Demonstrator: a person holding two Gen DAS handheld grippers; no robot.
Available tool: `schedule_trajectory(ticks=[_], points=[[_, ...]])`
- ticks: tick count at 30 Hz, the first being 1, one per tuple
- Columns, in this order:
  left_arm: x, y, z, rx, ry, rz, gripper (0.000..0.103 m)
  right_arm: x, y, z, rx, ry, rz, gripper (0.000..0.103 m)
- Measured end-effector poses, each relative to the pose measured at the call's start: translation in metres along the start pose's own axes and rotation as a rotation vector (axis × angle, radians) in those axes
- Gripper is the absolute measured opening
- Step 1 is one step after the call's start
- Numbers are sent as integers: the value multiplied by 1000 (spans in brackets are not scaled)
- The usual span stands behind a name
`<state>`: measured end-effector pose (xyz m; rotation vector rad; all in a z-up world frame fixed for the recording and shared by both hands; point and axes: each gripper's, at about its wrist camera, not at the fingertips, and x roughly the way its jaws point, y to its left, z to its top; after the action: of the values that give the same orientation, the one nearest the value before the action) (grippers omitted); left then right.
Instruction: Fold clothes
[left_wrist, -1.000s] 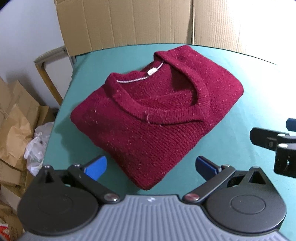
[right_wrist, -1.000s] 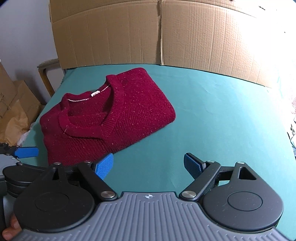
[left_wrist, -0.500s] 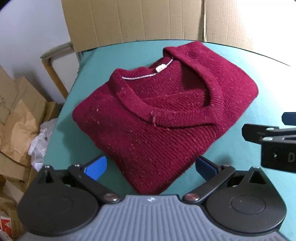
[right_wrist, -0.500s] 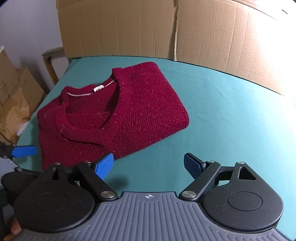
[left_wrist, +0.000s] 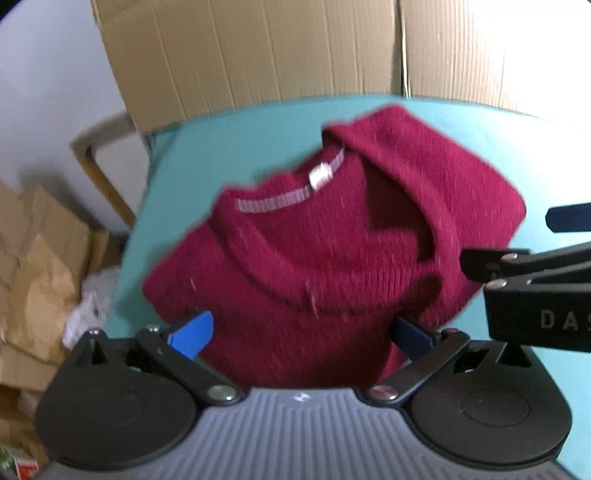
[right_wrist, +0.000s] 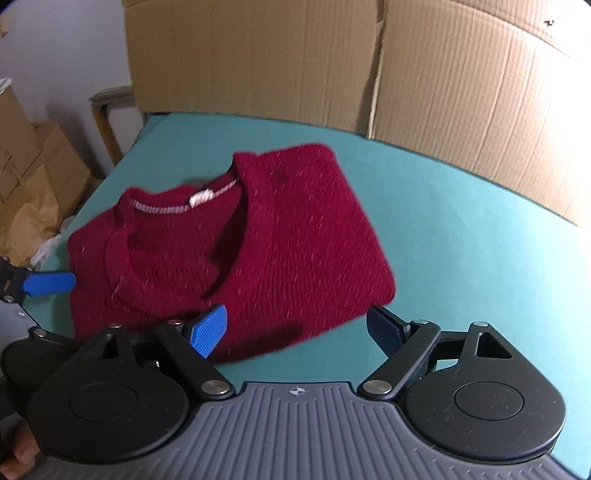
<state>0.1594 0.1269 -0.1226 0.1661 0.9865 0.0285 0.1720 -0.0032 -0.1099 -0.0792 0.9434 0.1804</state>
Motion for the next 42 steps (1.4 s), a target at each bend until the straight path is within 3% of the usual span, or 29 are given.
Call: schedule_trajectory(ticks=[6, 10, 16, 21, 24, 28, 34, 39, 42], points=[[-24, 12, 11, -34, -97, 56, 103, -12, -7, 9, 163, 5, 7, 86], [-20, 19, -6, -53, -86, 22, 103, -12, -3, 6, 138, 11, -3, 86], [-3, 41, -49, -93, -31, -68, 102, -5, -30, 9, 151, -25, 54, 86], [0, 65, -66, -177, -18, -138, 102, 22, -41, 29, -35, -85, -37, 86], [1, 81, -65, -235, -21, -138, 102, 45, -40, 41, -116, -111, -88, 85], [2, 104, -54, -292, -59, -71, 102, 74, -56, 60, -32, -107, 0, 85], [26, 108, -45, -334, -14, -99, 102, 103, -68, 73, -14, -83, 122, 86], [37, 110, -40, -409, 13, -183, 102, 110, -71, 71, -1, 3, 326, 85], [51, 116, -36, -493, 49, -254, 102, 118, -69, 71, -5, 44, 369, 87]])
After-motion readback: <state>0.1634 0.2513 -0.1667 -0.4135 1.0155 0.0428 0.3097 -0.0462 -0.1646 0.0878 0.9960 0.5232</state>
